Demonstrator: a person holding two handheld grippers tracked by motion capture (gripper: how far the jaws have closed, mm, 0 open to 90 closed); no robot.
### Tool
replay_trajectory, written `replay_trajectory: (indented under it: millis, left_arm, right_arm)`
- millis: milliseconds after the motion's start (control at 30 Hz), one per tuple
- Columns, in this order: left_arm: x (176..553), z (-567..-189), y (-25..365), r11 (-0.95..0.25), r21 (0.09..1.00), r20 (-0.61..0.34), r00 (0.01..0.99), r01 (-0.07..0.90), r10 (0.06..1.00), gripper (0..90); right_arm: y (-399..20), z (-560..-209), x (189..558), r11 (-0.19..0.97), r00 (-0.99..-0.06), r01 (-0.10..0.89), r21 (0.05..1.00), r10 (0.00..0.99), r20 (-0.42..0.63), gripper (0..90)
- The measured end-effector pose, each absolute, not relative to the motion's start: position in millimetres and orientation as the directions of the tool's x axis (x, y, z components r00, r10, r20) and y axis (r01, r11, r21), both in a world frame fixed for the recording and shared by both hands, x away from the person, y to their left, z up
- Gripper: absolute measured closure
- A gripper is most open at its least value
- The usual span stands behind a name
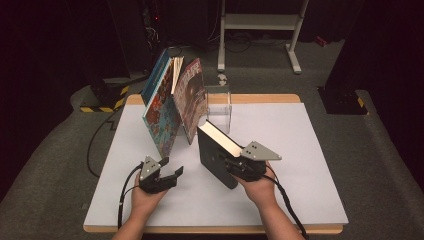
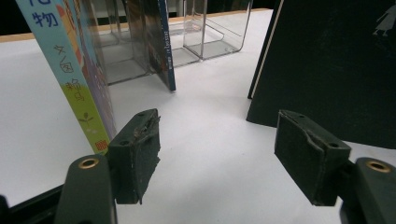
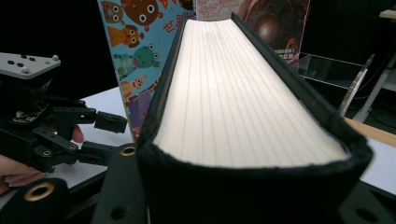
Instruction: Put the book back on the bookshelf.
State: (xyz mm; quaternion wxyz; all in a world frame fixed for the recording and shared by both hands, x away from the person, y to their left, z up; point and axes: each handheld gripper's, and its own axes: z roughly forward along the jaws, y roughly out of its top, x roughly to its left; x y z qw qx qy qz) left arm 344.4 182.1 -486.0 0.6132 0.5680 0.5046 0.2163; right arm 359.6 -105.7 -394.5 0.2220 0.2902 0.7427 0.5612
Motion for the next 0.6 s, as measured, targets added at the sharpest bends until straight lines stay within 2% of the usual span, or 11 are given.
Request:
replay_trajectory:
  millis: [233, 400, 600]
  left_arm:
    - [344.7, -484.8, 184.1, 0.276, 0.912, -0.385, 0.395, 0.304, 0.834, 31.5]
    - [344.6, -483.5, 184.9, 0.288, 0.909, -0.395, 0.400, 0.301, 0.827, 31.6]
    - [344.1, -482.5, 185.4, 0.291, 0.908, -0.399, 0.406, 0.302, 0.822, 31.8]
  right_arm:
    - [-103.5, -394.5, 359.1, 0.184, -0.711, 0.188, 0.965, 0.703, 0.005, 53.8]
    - [-105.9, -393.0, 365.3, 0.142, -0.691, 0.215, 0.966, 0.722, 0.048, 53.9]
    - [-105.1, -387.6, 373.4, 0.144, -0.631, 0.206, 0.968, 0.776, 0.019, 53.9]
